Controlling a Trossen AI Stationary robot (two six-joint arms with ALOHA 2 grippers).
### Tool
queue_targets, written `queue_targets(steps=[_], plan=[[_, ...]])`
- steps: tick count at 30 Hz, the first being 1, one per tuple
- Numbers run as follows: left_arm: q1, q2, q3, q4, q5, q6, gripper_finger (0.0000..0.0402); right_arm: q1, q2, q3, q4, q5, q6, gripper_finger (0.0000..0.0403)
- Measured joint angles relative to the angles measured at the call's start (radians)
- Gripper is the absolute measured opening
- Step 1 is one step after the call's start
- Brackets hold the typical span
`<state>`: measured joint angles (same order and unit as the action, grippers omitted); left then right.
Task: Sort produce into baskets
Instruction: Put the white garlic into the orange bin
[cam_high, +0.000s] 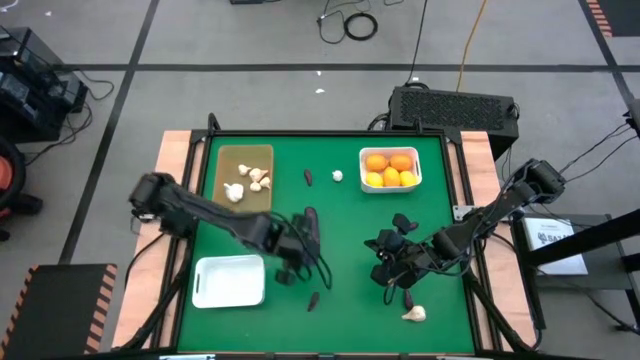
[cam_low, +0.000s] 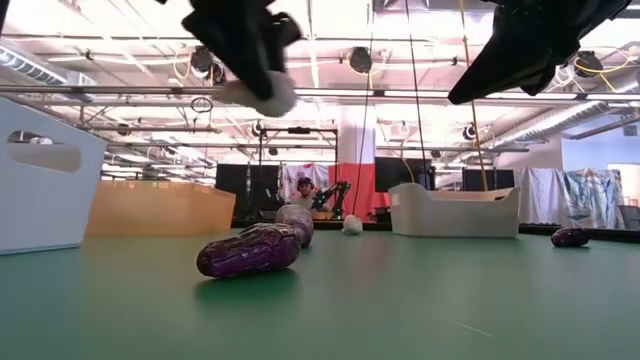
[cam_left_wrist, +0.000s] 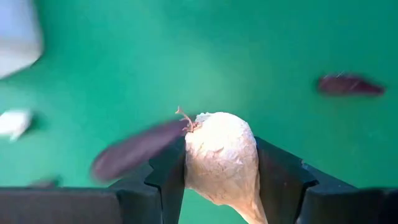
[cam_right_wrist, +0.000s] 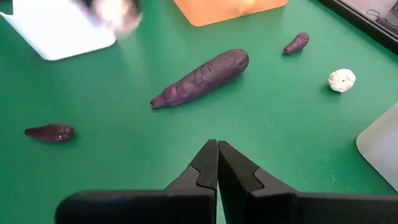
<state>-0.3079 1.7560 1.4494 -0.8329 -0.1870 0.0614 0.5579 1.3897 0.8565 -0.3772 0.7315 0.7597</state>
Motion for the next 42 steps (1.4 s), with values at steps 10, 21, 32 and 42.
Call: queue_targets(steps=[10,21,32,42], plan=[[0.253,-0.361,-0.283,-0.098,-0.19,-0.002,0.0169,0.0,0.0,0.0,-0.001,0.0,-0.001,0.0],[0.749,-0.516,-0.555,-0.099,-0.18,-0.078,0.0169,0.0,0.0,0.0,0.001,0.001,-0.003,0.0],[0.931,-0.515,-0.569,-0.092,-0.28,-0.177,0.0215,-0.002,0.0,0.0,0.001,0.005,-0.005,0.0],[0.939,-0.515,-0.569,-0.095,-0.231,-0.177,0.0264,-0.002,0.0,0.0,0.0,0.005,-0.005,0.0]])
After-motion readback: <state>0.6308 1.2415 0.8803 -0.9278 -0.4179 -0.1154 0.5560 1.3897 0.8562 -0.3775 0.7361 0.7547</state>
